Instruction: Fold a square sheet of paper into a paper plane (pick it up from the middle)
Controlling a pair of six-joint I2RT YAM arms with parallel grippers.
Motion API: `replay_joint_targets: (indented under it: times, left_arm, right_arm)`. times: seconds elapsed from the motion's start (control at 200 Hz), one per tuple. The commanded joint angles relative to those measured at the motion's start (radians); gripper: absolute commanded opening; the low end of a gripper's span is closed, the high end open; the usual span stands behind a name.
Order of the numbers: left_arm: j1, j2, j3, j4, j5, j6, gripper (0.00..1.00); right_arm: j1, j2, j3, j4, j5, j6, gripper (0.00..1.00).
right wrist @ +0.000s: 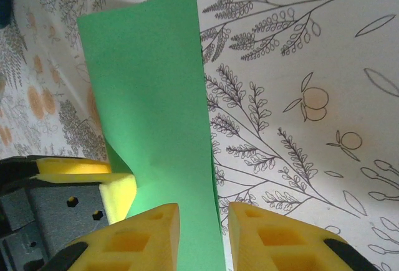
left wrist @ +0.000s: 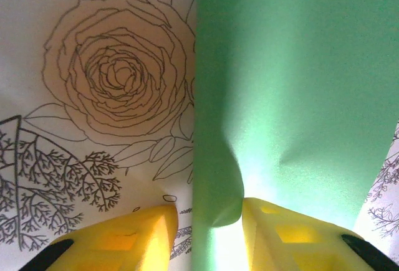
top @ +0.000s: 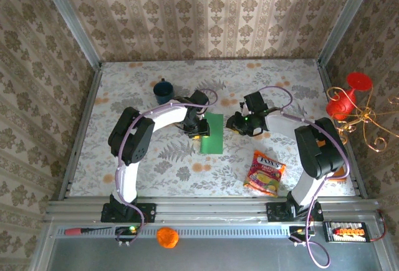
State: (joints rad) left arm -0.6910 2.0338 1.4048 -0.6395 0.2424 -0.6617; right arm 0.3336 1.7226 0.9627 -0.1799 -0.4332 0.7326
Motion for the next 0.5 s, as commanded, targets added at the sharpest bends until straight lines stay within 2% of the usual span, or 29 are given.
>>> replay_joint_targets:
  times: [0.0, 0.375, 0.495]
  left_arm:
    - [0.007, 0.096, -0.026, -0.017, -0.041, -0.014, 0.37]
    - [0.007, 0.101, -0.027, -0.022, -0.046, -0.018, 0.37]
    - [0.004, 0.103, -0.027, -0.023, -0.045, -0.013, 0.37]
  right_arm:
    - [0.013, 0.018, 0.017, 0.018, -0.037, -0.017, 0.27]
    - [0.079, 0.086, 0.063, 0.007, -0.091, -0.066, 0.16]
    - [0.097, 0.123, 0.078, 0.008, -0.099, -0.063, 0.08]
